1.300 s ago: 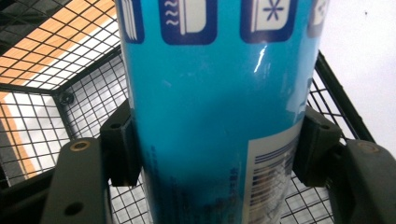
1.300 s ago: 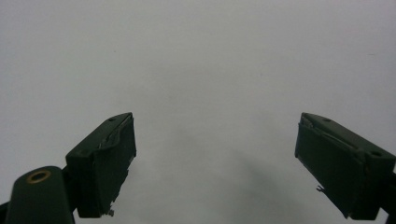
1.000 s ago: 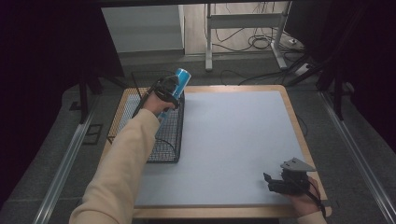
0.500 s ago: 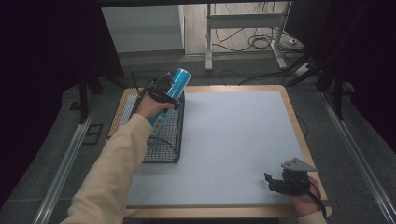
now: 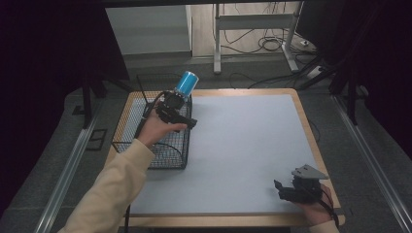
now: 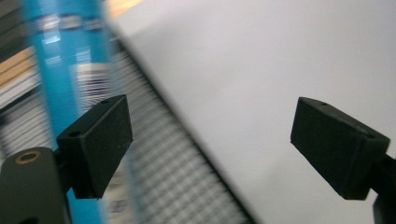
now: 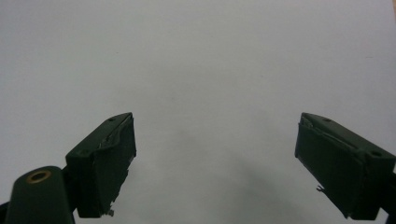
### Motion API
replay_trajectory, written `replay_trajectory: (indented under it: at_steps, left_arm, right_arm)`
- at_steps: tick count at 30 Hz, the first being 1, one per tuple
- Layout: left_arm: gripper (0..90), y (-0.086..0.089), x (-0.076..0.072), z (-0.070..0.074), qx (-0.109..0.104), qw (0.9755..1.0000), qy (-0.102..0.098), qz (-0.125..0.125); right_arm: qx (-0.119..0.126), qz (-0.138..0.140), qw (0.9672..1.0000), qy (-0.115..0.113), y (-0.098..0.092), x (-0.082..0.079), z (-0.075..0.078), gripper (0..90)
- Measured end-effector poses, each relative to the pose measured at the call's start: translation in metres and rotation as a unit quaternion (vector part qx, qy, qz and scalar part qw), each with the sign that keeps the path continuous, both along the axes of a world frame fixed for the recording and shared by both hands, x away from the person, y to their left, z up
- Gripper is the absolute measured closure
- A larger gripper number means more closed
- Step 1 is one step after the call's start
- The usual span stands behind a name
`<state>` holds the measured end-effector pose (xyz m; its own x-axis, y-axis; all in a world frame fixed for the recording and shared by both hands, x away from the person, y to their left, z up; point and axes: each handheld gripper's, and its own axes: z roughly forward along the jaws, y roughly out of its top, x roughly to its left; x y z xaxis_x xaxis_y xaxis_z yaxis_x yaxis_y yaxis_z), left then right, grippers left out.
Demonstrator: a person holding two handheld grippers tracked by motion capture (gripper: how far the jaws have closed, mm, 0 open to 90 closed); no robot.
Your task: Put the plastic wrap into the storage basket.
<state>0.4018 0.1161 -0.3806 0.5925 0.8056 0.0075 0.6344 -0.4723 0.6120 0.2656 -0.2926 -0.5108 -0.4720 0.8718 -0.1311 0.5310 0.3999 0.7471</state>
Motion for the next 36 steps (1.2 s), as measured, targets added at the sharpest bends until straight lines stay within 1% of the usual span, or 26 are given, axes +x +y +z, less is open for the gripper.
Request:
replay_trajectory:
  at_steps: [1,2,4,5,6,7,8,9,10,11,12,13,14,15,16,17,18,22,23,24,25,28,31,36]
  left_arm:
    - [12.4,0.000,0.000,0.000,0.000,1.0000,0.000,0.000]
    - [12.3,-0.011,-0.015,0.001,-0.007,0.9996,-0.010,-0.025]
    - [12.4,-0.019,-0.027,0.000,-0.002,0.9990,-0.018,-0.040]
    - [12.0,-0.022,-0.035,-0.001,-0.007,0.9985,-0.025,-0.049]
    - [12.4,-0.024,-0.040,-0.002,-0.017,0.9981,-0.029,-0.051]
    - [13.2,-0.026,-0.046,-0.003,-0.022,0.9977,-0.028,-0.058]
    - [13.1,-0.029,-0.051,-0.006,-0.022,0.9973,-0.026,-0.065]
    - [13.0,-0.029,-0.051,-0.006,-0.022,0.9973,-0.026,-0.065]
    - [13.1,-0.033,-0.062,-0.011,-0.019,0.9967,-0.029,-0.073]
    - [13.1,-0.033,-0.062,-0.011,-0.019,0.9967,-0.029,-0.073]
    - [13.1,-0.038,-0.074,-0.015,-0.023,0.9957,-0.030,-0.085]
    - [13.1,-0.038,-0.074,-0.015,-0.023,0.9957,-0.030,-0.085]
    - [13.2,-0.042,-0.084,-0.020,-0.027,0.9945,-0.029,-0.097]
    - [13.1,-0.042,-0.084,-0.020,-0.027,0.9945,-0.029,-0.097]
    - [13.1,-0.047,-0.091,-0.028,-0.028,0.9937,-0.028,-0.105]
    - [13.1,-0.047,-0.091,-0.028,-0.028,0.9937,-0.028,-0.105]
    - [13.1,-0.051,-0.098,-0.037,-0.028,0.9931,-0.024,-0.111]
    - [13.1,-0.058,-0.108,-0.054,-0.028,0.9920,-0.013,-0.123]
    - [13.2,-0.058,-0.108,-0.054,-0.028,0.9920,-0.013,-0.123]
    - [13.2,-0.060,-0.110,-0.058,-0.030,0.9917,-0.009,-0.125]
    - [13.1,-0.064,-0.112,-0.064,-0.026,0.9912,-0.005,-0.130]
    - [13.2,-0.068,-0.114,-0.070,-0.027,0.9905,0.002,-0.135]
    - [13.2,-0.069,-0.114,-0.071,-0.026,0.9906,0.003,-0.134]
    - [13.3,-0.067,-0.113,-0.069,-0.035,0.9907,-0.001,-0.131]
  right_arm:
    - [0.000,0.001,1.0000,0.000,0.000,0.000,0.000,13.0]
    - [0.000,0.002,1.0000,0.000,0.001,0.000,0.000,13.0]
    - [0.000,0.003,1.0000,-0.002,0.001,-0.001,0.000,13.0]
    - [0.000,0.003,1.0000,-0.003,0.001,-0.001,0.000,13.0]
    - [0.001,0.004,1.0000,-0.005,0.002,-0.001,0.000,13.0]
    - [0.002,0.004,1.0000,-0.005,0.002,-0.001,0.000,13.0]
    - [0.001,0.005,1.0000,-0.005,0.002,0.000,0.000,13.0]
    - [0.000,0.006,1.0000,-0.005,0.003,0.000,0.000,13.0]
    - [-0.001,0.008,1.0000,-0.006,0.004,0.000,-0.001,13.0]
    - [-0.002,0.009,0.9999,-0.006,0.004,0.000,-0.001,13.0]
    - [-0.002,0.011,0.9999,-0.005,0.005,-0.001,-0.001,13.0]
    - [-0.002,0.011,0.9999,-0.005,0.005,-0.001,-0.001,13.0]
    - [-0.003,0.012,0.9999,-0.007,0.007,-0.001,-0.001,13.0]
    - [-0.004,0.013,0.9999,-0.008,0.007,-0.001,-0.001,13.0]
    - [-0.004,0.014,0.9999,-0.009,0.008,-0.001,-0.001,13.0]
    - [-0.004,0.014,0.9999,-0.009,0.008,-0.001,-0.001,13.0]
    - [-0.004,0.015,0.9998,-0.008,0.008,-0.001,-0.001,13.0]
    - [-0.004,0.016,0.9998,-0.008,0.008,-0.001,-0.001,13.0]
    - [-0.004,0.016,0.9998,-0.008,0.008,-0.001,-0.001,13.0]
    - [-0.005,0.016,0.9998,-0.008,0.008,-0.001,-0.001,13.0]
    - [-0.005,0.016,0.9998,-0.009,0.008,-0.001,-0.001,13.0]
    - [-0.005,0.016,0.9998,-0.010,0.008,-0.001,-0.001,13.0]
    - [-0.006,0.017,0.9998,-0.011,0.007,-0.001,-0.001,13.0]
    - [-0.004,0.016,0.9998,-0.014,0.007,-0.001,-0.001,13.0]
